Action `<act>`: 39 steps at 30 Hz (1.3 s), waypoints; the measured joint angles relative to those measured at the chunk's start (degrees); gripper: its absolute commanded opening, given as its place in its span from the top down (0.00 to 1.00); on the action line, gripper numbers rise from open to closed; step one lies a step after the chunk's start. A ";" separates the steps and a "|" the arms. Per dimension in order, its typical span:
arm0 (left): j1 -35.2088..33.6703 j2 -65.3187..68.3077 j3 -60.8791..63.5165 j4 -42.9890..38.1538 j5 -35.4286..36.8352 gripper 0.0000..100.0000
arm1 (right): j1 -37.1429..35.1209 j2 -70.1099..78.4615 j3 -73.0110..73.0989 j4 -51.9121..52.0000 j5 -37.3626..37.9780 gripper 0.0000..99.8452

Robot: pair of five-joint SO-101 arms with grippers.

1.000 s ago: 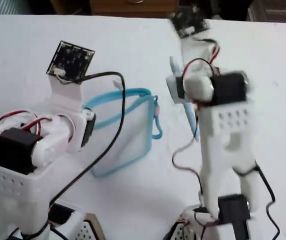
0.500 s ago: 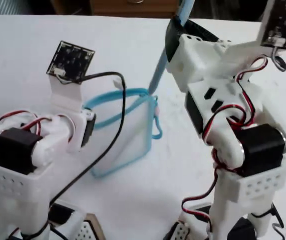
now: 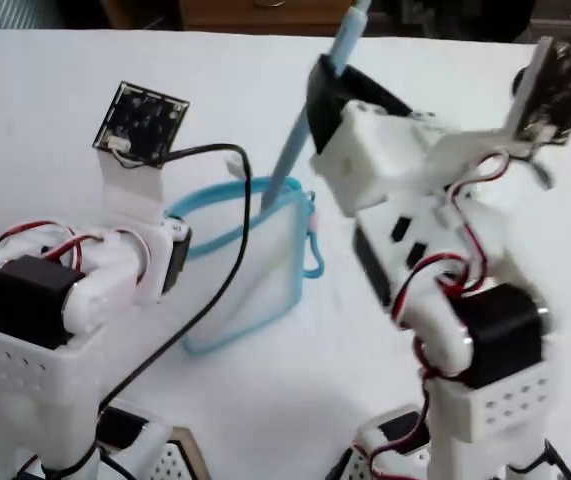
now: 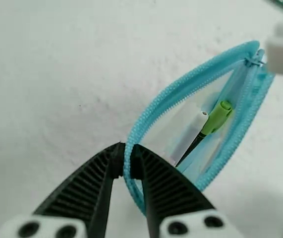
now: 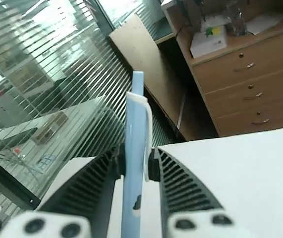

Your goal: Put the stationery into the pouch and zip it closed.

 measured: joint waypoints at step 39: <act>0.00 0.00 0.00 0.00 0.00 0.98 | -12.13 -22.24 43.96 -20.48 11.25 0.82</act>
